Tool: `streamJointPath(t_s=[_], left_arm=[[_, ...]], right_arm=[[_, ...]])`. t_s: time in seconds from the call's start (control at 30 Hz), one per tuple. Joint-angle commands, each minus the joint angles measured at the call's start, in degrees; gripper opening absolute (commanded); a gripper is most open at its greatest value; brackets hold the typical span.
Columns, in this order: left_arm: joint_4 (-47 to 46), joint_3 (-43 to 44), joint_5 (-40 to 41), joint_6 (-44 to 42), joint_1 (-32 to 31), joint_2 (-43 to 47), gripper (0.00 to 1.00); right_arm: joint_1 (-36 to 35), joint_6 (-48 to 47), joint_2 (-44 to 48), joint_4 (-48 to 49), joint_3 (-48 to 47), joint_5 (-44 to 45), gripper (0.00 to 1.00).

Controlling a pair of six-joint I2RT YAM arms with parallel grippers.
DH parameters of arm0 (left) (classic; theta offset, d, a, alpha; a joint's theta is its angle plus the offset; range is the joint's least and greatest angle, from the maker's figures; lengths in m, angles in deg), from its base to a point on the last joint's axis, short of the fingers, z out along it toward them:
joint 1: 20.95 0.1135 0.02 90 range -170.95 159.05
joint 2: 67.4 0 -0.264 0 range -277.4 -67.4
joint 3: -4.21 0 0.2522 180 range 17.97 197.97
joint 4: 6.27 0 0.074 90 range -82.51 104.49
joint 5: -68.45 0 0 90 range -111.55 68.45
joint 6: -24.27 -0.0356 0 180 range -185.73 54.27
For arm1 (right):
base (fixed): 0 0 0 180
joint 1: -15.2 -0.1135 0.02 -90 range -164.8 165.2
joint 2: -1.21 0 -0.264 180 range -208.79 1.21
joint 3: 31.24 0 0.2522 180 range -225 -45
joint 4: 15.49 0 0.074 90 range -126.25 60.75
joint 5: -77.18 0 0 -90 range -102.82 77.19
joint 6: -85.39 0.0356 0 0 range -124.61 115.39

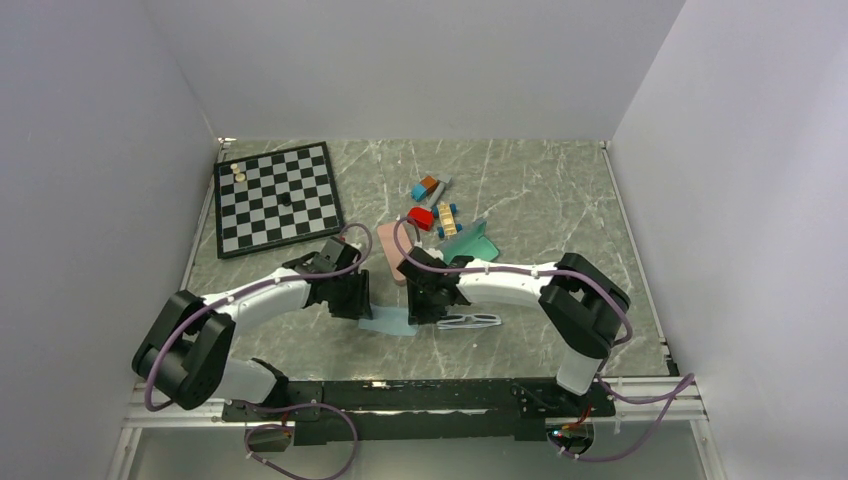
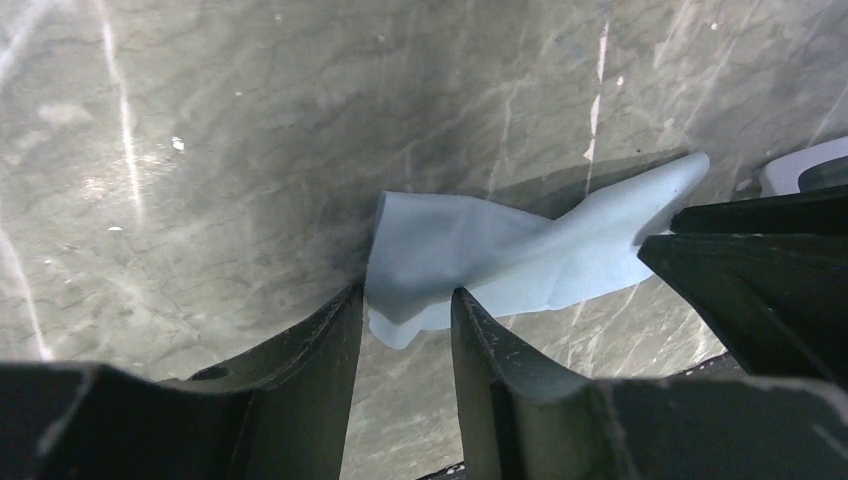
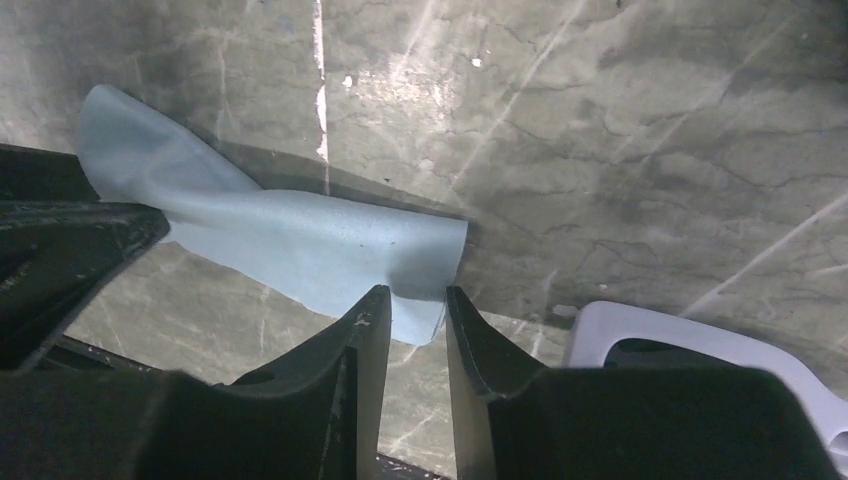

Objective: Organize the sunglasses

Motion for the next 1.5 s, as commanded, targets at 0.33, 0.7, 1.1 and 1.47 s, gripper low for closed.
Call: streamJointPath(t_s=[0.33, 0.7, 1.1, 1.47], left_arm=[[-1.1, 2.1, 2.6, 1.1, -3.6, -6.1, 0.01], [-0.9, 3.5, 7.6, 6.8, -6.8, 4.8, 0.0], [-11.1, 10.1, 8.3, 13.5, -8.1, 2.3, 0.0], [-11.3, 22.4, 20.3, 26.2, -17.6, -11.8, 0.0]], right_arm=[[-3.5, -0.2, -3.1, -3.3, -3.7, 9.4, 0.1], [-4.6, -11.4, 2.2, 2.9, -3.3, 15.1, 0.0], [2.0, -26.2, 11.3, -1.5, -3.7, 20.1, 0.0], [13.4, -41.9, 16.4, -2.5, -1.2, 14.6, 0.0]])
